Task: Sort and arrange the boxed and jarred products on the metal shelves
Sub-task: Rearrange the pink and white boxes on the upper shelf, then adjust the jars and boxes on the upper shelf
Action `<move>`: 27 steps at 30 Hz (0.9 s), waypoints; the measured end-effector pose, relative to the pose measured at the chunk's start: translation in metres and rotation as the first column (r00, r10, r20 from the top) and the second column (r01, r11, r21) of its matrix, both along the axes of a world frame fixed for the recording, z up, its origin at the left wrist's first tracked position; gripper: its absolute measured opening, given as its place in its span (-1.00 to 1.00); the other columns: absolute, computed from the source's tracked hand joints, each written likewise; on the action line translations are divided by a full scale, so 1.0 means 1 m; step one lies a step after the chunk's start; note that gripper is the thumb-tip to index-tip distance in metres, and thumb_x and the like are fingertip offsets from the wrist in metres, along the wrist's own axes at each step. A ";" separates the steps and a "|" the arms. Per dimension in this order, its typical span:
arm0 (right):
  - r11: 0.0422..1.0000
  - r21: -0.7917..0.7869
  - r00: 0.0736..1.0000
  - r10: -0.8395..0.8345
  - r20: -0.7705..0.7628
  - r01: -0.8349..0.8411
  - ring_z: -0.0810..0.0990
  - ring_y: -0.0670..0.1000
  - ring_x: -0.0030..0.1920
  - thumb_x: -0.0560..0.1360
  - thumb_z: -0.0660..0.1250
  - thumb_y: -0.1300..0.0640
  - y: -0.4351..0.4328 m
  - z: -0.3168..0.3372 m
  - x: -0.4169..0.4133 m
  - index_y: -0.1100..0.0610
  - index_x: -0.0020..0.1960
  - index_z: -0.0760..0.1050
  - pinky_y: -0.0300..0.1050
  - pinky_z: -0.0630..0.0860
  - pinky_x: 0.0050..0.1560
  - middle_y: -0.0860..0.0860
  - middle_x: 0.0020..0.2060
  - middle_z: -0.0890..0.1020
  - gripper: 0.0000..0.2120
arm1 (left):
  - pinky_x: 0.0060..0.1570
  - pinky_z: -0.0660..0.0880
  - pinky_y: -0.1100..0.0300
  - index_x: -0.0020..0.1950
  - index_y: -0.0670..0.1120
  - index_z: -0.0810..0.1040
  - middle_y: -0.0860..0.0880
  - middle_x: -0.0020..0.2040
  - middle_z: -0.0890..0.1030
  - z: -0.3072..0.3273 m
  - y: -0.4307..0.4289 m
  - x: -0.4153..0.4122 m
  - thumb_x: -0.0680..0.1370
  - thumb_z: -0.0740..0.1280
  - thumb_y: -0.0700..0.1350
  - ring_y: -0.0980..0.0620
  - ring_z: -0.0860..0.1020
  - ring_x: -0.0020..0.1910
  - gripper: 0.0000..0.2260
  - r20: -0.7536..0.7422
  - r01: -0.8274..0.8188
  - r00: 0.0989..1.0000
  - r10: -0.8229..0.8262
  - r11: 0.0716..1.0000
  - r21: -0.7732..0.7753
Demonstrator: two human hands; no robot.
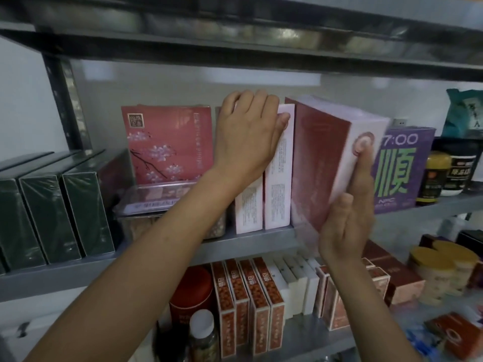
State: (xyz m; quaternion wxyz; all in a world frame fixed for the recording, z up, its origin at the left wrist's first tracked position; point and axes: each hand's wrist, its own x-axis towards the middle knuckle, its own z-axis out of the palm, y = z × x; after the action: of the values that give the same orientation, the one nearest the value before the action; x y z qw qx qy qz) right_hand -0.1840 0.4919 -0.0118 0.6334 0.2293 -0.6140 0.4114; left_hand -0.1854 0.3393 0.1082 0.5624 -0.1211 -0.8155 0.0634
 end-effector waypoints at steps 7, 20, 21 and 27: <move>0.992 0.127 0.974 -0.003 0.224 -0.027 -0.05 0.08 0.57 0.57 -0.31 -0.34 -0.009 0.022 -0.029 -0.06 0.56 -0.15 0.36 0.02 0.47 -0.02 0.57 -0.02 -0.35 | 0.16 0.23 0.09 0.18 -0.14 0.51 -0.09 0.10 0.56 0.010 0.013 0.002 0.57 -0.18 0.29 -0.07 0.46 0.11 -0.33 0.091 0.049 0.995 -0.051 0.998 0.031; 0.986 0.150 0.967 -0.107 0.232 0.074 0.09 0.04 0.51 0.64 0.10 -0.01 0.030 0.042 -0.047 0.05 0.54 0.16 0.27 0.16 0.47 0.11 0.51 0.13 -0.52 | 0.22 0.28 -0.10 0.48 0.10 0.22 -0.16 0.36 0.34 0.016 0.031 -0.006 0.52 0.21 0.32 -0.15 0.30 0.36 -0.40 0.113 -0.146 0.981 0.160 0.981 -0.125; 0.956 0.216 0.946 -0.245 0.212 0.199 0.09 0.07 0.51 0.62 0.16 0.08 0.039 0.048 -0.049 0.08 0.52 0.19 0.28 0.11 0.48 0.13 0.51 0.15 -0.52 | 0.22 0.28 -0.10 0.46 0.10 0.24 -0.16 0.35 0.34 0.015 0.032 -0.007 0.51 0.22 0.32 -0.15 0.30 0.35 -0.42 0.116 -0.146 0.980 0.159 0.983 -0.113; 0.810 0.487 0.844 -0.481 0.236 0.326 -0.03 0.15 0.56 0.61 0.19 -0.05 0.066 0.055 -0.049 0.12 0.38 0.40 0.19 -0.21 0.53 0.12 0.51 0.24 -0.59 | 0.17 0.25 -0.06 0.39 0.09 0.33 -0.14 0.25 0.41 0.012 0.031 -0.011 0.47 0.29 0.32 -0.15 0.35 0.27 -0.44 0.117 -0.123 0.985 0.130 0.990 -0.065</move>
State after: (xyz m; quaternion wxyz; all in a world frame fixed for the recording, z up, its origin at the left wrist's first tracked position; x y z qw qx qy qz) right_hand -0.2334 0.5575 0.0427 0.5219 0.1479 -0.8259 0.1537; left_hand -0.1965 0.3708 0.1203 0.5030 -0.0888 -0.8520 0.1151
